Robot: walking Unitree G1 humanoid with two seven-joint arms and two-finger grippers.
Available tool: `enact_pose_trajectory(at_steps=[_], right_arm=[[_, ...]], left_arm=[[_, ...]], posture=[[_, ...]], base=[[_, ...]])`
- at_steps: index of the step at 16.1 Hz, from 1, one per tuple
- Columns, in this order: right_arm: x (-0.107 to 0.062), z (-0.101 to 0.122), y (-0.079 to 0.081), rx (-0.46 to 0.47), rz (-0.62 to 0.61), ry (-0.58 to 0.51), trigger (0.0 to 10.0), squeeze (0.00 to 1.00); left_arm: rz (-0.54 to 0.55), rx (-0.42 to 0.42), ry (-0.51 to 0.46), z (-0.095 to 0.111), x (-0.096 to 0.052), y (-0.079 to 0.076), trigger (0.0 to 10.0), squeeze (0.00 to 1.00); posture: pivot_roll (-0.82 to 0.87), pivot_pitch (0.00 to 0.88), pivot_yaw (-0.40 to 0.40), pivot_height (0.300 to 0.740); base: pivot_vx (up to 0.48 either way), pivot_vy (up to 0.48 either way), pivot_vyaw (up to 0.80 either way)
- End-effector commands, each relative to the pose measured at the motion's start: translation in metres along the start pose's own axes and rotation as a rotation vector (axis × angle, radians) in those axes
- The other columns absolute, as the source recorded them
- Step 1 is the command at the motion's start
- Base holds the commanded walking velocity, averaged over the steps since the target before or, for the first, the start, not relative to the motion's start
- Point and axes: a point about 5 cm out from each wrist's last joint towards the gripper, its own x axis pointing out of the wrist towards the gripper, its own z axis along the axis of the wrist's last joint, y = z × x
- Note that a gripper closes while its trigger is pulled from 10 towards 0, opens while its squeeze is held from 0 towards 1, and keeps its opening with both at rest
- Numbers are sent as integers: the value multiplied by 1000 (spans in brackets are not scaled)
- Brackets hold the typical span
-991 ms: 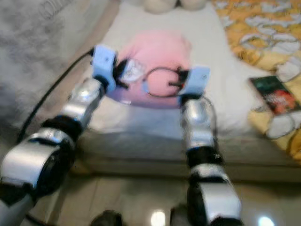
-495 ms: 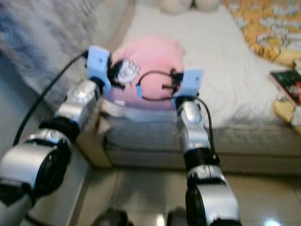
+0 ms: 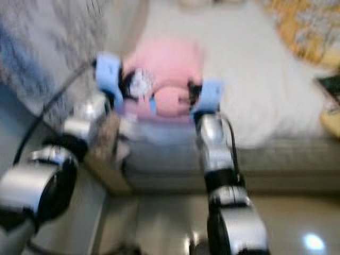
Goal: Clean up the room
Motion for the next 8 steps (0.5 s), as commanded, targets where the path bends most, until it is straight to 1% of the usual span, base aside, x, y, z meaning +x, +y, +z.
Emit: enact_pose_trajectory(at_steps=[1, 3, 8], right_arm=[[2, 9, -9, -11, -27, -33, 10000, 0], [3, 9, -9, -13, -19, -28, 10000, 0], [2, 6, -7, -17, -1, -8, 10000, 0]], left_arm=[[14, -39, -52, 15, 4, 2, 10000, 0], [24, -56, -51, 16, 5, 3, 10000, 0], [55, -49, -34, 14, 4, 8, 10000, 0]], posture=[[-225, 0, 104, 714], [-225, 0, 102, 714], [-225, 0, 99, 714]], base=[[480, 0, 0], [480, 0, 0], [477, 0, 0]])
